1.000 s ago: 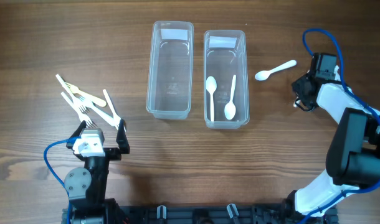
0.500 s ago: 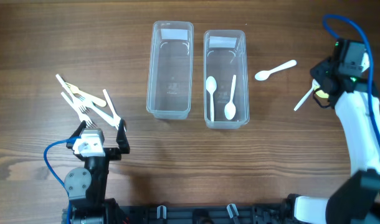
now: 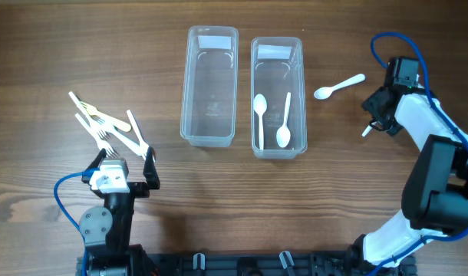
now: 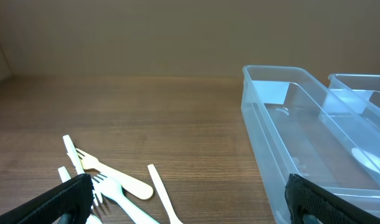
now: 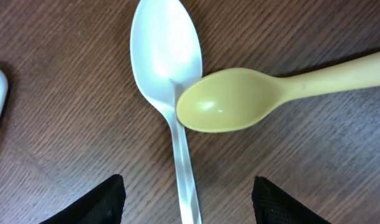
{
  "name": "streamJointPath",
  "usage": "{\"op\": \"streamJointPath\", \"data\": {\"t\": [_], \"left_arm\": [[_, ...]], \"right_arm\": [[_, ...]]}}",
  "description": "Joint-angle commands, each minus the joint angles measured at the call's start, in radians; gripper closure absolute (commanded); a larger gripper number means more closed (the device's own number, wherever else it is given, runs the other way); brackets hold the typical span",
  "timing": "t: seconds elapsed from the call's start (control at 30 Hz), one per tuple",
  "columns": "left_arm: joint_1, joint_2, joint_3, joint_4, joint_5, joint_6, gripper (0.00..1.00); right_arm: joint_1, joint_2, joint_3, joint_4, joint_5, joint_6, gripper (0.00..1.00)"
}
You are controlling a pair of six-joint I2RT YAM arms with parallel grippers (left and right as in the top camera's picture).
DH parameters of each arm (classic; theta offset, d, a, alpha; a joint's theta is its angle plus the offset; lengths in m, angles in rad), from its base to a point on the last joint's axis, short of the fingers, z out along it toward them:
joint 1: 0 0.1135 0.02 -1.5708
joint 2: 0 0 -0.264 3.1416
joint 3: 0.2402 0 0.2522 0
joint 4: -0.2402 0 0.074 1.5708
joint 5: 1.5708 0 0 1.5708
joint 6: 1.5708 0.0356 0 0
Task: Pack container
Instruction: 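Reach the right gripper to the spoons and grasp a white spoon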
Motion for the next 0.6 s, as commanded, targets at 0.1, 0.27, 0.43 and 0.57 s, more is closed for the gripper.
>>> {"op": "streamJointPath", "data": {"t": [0.1, 0.27, 0.43, 0.57], "left_arm": [[-0.006, -0.006, -0.006, 0.003, 0.002, 0.020, 0.00], [-0.006, -0.006, -0.006, 0.003, 0.002, 0.020, 0.00], [-0.006, -0.006, -0.006, 0.003, 0.002, 0.020, 0.00], [-0.006, -0.006, -0.006, 0.003, 0.002, 0.020, 0.00]], "right_arm": [[-0.003, 0.072, -0.001, 0.050, 0.025, 0.022, 0.36], [-0.007, 0.091, -0.001, 0.068, 0.025, 0.019, 0.37], [-0.007, 0.091, -0.001, 0.041, 0.025, 0.018, 0.76], [-0.007, 0.091, -0.001, 0.022, 0.024, 0.007, 0.96]]}}
